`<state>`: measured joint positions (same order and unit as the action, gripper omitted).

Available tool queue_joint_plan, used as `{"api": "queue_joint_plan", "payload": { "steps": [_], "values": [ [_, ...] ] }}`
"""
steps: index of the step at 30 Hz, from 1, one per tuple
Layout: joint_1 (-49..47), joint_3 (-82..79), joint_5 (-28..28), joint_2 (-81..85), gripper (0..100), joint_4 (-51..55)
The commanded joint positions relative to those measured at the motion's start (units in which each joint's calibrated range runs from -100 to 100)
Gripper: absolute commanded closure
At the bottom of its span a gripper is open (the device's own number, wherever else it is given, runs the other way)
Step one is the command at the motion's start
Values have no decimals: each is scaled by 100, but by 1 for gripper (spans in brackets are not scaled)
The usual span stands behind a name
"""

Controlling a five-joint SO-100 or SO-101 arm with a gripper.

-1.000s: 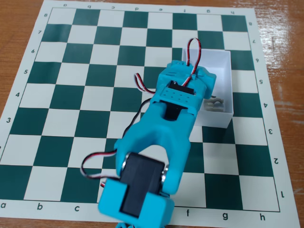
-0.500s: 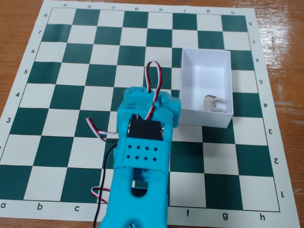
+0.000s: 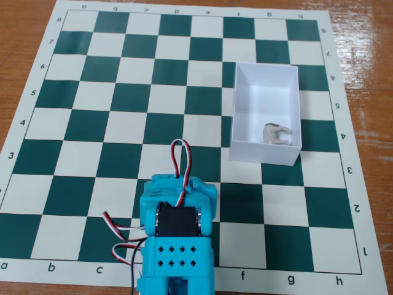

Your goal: Grab the toy horse and put it in the box.

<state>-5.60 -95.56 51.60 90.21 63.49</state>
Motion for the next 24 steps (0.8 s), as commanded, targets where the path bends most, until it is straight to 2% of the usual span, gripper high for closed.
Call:
{"api": "queue_joint_plan", "payload": {
  "steps": [1, 10, 24],
  "values": [
    [-68, -217, -5, 412, 71, 362],
    [-83, -444, -39, 934, 71, 1318],
    [46, -444, -29, 934, 71, 1318]
  ]
}}
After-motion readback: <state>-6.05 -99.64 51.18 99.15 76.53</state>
